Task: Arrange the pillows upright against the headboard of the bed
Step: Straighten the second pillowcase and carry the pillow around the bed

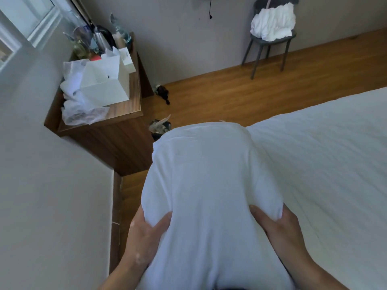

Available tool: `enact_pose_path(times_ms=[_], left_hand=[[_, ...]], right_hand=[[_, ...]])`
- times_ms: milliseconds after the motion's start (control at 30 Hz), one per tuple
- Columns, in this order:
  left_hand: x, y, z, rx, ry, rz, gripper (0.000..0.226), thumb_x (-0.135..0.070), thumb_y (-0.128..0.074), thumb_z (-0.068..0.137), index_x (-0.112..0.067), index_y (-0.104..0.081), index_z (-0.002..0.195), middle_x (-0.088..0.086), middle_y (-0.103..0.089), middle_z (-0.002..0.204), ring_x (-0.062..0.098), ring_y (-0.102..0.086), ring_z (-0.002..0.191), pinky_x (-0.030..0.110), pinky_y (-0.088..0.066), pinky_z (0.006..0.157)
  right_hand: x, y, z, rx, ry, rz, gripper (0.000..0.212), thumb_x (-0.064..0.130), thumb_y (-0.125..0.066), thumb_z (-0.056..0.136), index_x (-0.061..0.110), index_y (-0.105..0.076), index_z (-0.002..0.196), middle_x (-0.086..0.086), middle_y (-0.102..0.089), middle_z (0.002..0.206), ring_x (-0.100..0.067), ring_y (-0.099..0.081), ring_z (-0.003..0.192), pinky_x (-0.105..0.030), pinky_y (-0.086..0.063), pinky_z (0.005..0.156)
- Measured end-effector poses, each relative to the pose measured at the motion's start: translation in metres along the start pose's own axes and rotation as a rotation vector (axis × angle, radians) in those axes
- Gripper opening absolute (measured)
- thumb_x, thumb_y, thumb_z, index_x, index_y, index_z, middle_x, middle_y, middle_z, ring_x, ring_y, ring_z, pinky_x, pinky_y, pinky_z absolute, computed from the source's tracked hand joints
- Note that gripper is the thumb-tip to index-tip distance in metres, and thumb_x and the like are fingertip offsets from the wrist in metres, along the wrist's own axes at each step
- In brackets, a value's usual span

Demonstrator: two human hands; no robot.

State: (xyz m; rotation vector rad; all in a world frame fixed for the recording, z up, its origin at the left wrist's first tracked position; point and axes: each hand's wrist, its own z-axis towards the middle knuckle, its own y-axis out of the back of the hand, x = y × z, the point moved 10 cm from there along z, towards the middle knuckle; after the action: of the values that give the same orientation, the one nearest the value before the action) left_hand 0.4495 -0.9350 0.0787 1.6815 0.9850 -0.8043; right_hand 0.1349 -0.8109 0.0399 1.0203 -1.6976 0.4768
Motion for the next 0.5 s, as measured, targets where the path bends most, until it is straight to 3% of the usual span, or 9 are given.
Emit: enact_pose_path(times_ms=[167,367,400,500], left_hand=[[-0.036,0.014,0.093,-0.064,0.051,0.056,0.082,-0.053,-0.066,0.063,-0.023,-0.051,0.138,-0.004,-0.065,0.12,0.021,-0.062,0.11,0.033,-0.045,0.087],[-0.07,0.024,0.225,-0.046,0.052,0.06,0.08,-0.057,-0.07,0.064,-0.03,-0.052,0.137,-0.008,-0.066,0.123,0.019,-0.062,0.113,0.038,-0.05,0.093],[-0.077,0.025,0.241,-0.046,0.04,0.067,0.077,-0.056,-0.073,0.066,-0.03,-0.052,0.136,-0.01,-0.066,0.122,0.018,-0.063,0.112,0.037,-0.051,0.093],[-0.097,0.031,0.32,-0.004,-0.015,0.07,0.056,-0.038,-0.077,0.081,-0.033,-0.052,0.13,-0.023,-0.062,0.108,0.002,-0.061,0.099,0.017,-0.044,0.075]], right_hand=[[0.06,-0.047,0.089,0.041,0.017,-0.02,0.026,0.034,-0.085,0.078,0.033,-0.07,0.099,0.036,-0.072,0.087,0.016,-0.066,0.076,-0.024,-0.048,0.07],[0.107,-0.108,0.193,0.015,0.006,0.001,0.028,0.034,-0.085,0.077,0.03,-0.071,0.101,0.03,-0.075,0.088,0.009,-0.069,0.075,-0.029,-0.051,0.071],[0.114,-0.115,0.202,0.005,0.007,0.011,0.028,0.034,-0.085,0.077,0.031,-0.071,0.101,0.03,-0.075,0.088,0.009,-0.069,0.075,-0.029,-0.051,0.071],[0.136,-0.147,0.251,-0.045,0.008,0.034,0.027,0.036,-0.085,0.078,0.032,-0.07,0.101,0.032,-0.074,0.088,0.011,-0.068,0.076,-0.028,-0.049,0.07]])
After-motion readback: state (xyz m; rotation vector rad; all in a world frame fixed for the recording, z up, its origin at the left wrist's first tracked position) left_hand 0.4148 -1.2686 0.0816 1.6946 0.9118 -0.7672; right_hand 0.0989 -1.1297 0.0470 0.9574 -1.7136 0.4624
